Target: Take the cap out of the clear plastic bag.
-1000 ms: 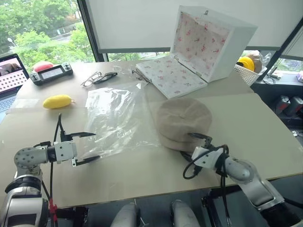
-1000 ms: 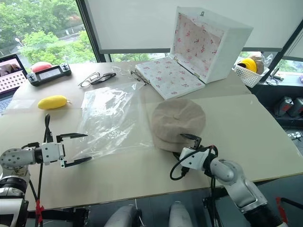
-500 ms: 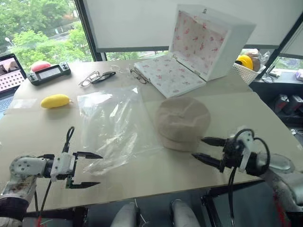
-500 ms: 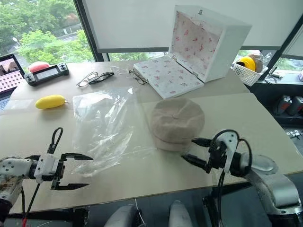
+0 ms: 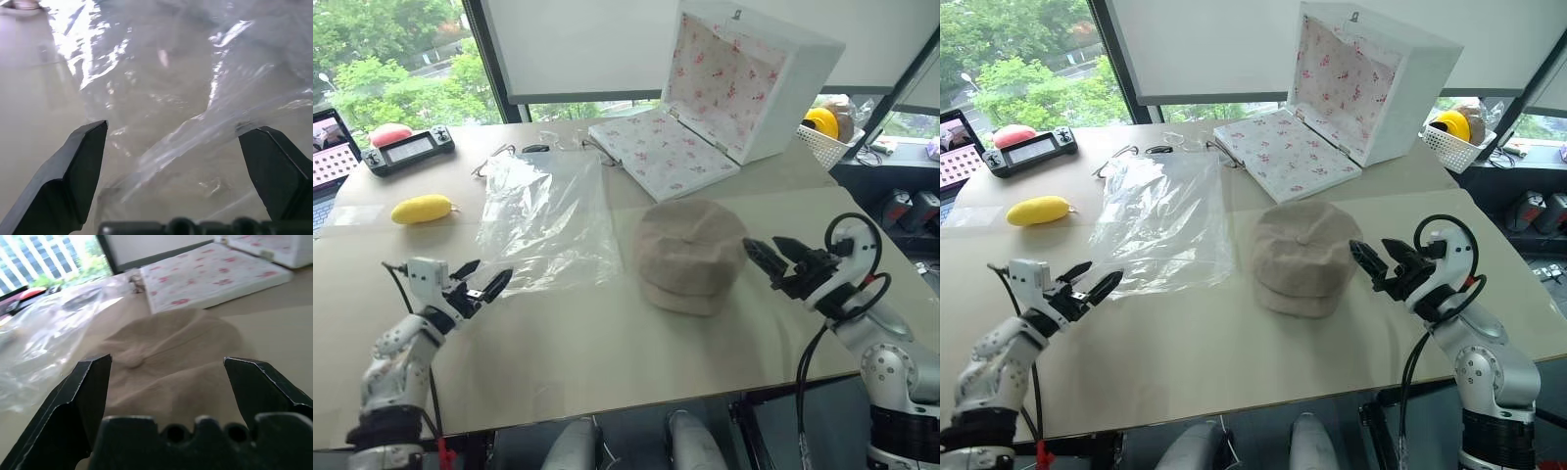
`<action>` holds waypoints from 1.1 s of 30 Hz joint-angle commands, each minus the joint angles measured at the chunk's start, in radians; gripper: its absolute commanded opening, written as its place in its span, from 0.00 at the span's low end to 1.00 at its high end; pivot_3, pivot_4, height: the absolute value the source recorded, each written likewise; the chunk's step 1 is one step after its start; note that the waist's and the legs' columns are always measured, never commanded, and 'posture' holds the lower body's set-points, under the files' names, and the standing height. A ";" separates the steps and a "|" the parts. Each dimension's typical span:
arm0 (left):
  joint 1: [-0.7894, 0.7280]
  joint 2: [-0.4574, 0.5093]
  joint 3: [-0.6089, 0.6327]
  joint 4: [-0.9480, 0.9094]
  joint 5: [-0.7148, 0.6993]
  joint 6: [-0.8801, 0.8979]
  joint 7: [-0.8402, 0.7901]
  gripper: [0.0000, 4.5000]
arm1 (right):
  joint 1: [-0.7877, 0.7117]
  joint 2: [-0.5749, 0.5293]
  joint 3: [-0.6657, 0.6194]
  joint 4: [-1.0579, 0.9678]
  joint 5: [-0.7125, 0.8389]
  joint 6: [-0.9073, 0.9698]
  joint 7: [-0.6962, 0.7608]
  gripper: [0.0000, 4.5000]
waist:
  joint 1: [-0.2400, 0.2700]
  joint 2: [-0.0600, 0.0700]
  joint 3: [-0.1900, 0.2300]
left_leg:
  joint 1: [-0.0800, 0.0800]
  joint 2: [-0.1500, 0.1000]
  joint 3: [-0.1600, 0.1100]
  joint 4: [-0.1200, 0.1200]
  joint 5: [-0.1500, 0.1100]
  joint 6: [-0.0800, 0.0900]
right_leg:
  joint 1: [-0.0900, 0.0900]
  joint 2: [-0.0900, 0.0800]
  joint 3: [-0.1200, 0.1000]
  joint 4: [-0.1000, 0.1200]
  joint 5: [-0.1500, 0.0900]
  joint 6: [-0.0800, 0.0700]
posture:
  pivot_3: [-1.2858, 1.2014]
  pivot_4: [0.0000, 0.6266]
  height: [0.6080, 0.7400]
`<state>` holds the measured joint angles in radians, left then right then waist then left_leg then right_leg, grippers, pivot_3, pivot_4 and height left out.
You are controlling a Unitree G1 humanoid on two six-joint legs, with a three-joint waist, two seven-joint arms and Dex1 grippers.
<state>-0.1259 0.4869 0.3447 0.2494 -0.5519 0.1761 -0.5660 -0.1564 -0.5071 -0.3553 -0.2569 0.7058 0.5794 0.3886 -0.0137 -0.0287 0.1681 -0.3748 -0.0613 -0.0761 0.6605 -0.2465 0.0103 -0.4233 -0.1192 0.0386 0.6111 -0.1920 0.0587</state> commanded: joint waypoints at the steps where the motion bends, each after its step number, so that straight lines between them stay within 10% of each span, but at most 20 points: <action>1: -0.012 -0.055 0.086 0.026 0.039 -0.045 0.187 1.00 | 0.011 -0.011 0.004 -0.016 -0.130 -0.079 -0.058 0.97 | 0.002 0.000 0.000 | 0.001 0.000 0.000 0.000 0.000 0.000 | 0.001 0.000 0.000 0.000 0.000 0.000 | 0.52 0.24 1.00; 33: 0.046 -0.117 0.064 0.055 0.244 -0.208 0.293 1.00 | 0.200 0.111 -0.002 0.093 -0.577 -0.452 -0.249 0.97 | 0.003 0.008 -0.005 | 0.006 0.007 0.018 0.000 0.001 -0.001 | 0.004 0.007 0.005 -0.001 -0.003 0.005 | 0.52 0.24 1.00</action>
<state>-0.0776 0.3675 0.4228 0.2686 -0.3262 -0.0281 -0.2746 0.0476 -0.3949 -0.3303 -0.1458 0.1212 0.1583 0.1427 -0.0111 -0.0207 0.1628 -0.3688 -0.0540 -0.0585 0.6606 -0.2460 0.0094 -0.4190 -0.1124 0.0440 0.6103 -0.1951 0.0637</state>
